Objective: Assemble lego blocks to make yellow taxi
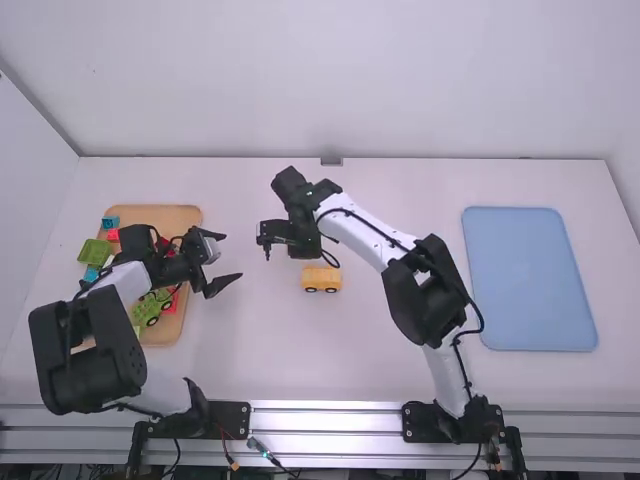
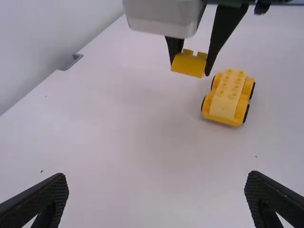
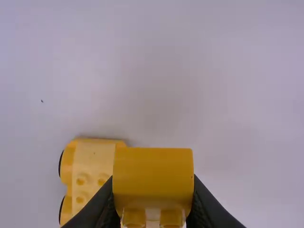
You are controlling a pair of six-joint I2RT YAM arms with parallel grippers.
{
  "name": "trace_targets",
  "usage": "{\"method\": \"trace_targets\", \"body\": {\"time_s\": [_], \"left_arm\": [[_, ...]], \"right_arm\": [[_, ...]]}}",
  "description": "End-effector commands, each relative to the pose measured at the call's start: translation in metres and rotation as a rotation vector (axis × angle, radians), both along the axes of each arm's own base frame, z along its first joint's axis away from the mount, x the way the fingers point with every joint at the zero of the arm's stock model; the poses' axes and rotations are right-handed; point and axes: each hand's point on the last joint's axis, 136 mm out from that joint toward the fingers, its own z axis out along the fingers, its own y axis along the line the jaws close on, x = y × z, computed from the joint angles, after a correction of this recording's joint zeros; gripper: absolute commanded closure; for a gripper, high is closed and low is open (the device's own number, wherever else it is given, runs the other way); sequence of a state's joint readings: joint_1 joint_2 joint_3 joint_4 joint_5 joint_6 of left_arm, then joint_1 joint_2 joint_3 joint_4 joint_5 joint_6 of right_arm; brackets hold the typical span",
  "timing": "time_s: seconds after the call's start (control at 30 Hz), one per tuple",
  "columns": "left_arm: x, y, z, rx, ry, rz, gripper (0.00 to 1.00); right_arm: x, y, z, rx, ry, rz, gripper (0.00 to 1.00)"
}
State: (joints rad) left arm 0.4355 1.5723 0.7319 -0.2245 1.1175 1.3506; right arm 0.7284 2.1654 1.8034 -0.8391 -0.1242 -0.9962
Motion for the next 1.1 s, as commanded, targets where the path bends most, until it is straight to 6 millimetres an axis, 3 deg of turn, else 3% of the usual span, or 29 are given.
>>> {"method": "trace_targets", "body": {"time_s": [0.0,0.2,0.33,0.63,1.03,1.07], "left_arm": [[-0.005,0.014,0.001,0.007,-0.009,0.038,0.01],[-0.017,0.043,0.009,-0.057,-0.046,0.112,0.01],[-0.019,0.05,0.009,-0.07,-0.033,0.142,0.01],[-0.019,0.049,0.01,-0.075,-0.034,0.141,0.01],[-0.02,0.05,0.009,-0.075,-0.026,0.146,0.01],[-0.02,0.05,0.009,-0.075,-0.027,0.146,0.01]], "right_arm": [[-0.012,0.021,0.002,0.036,0.016,0.051,1.0],[-0.024,0.039,-0.012,0.035,0.022,0.087,1.0],[-0.031,0.041,-0.026,0.015,0.051,0.1,1.0],[-0.05,0.045,-0.05,-0.043,0.088,0.13,1.0],[-0.04,0.05,-0.059,-0.041,0.073,0.032,1.0],[-0.04,0.051,-0.059,-0.034,0.075,0.03,0.95]]}}
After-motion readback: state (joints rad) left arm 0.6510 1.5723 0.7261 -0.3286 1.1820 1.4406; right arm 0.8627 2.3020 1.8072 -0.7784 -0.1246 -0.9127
